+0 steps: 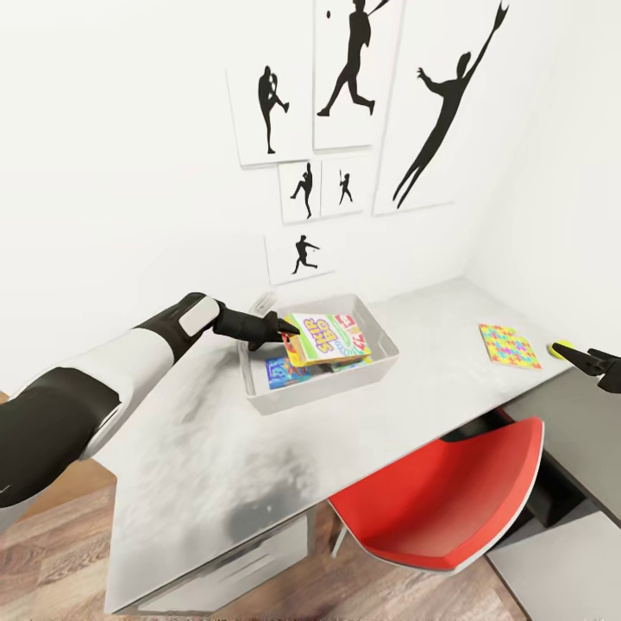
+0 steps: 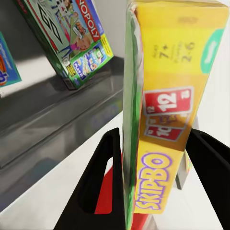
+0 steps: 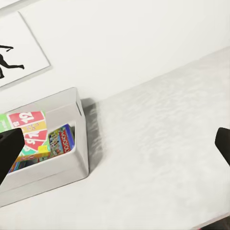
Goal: Put all the toys in the child's room - the three board games (two on the bed and one on the table), the two jigsaw puzzles on the table, and the tennis ball on the table - inside the toy box on the table in the child's room.
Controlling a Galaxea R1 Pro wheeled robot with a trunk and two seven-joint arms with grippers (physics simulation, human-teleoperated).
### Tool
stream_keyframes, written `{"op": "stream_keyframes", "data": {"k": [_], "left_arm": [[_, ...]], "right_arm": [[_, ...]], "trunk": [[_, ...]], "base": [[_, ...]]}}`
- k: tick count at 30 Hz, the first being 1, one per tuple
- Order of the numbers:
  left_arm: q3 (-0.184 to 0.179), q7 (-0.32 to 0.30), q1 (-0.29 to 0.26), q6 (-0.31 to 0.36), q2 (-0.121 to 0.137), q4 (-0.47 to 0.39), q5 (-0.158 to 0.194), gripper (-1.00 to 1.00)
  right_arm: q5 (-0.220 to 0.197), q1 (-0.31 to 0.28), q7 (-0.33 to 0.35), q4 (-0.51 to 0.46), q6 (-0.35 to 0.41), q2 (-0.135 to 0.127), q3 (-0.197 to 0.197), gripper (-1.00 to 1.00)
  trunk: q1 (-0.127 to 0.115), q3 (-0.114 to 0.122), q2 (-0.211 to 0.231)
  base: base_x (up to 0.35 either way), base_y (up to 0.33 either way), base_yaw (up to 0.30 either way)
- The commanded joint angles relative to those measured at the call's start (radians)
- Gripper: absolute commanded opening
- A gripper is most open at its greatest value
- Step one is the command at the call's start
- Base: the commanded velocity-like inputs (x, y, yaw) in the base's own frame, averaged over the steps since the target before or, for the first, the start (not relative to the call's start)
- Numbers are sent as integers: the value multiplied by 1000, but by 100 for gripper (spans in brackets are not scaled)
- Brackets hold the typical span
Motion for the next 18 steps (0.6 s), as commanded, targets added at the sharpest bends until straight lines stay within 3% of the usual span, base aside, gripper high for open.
{"op": "stream_keyframes", "data": {"k": [1,18], "left_arm": [[-3,-10,-1,0,0,0,-6,-100],[-3,-8,-38,5,-10,0,-4,-100]], "right_arm": [[-2,-1,2,0,6,0,-1,100],[-2,-1,2,0,6,0,-2,100]], "trunk": [[1,-3,-2],[1,-30,-2]], "base": [[0,0,0],[0,0,0]]}}
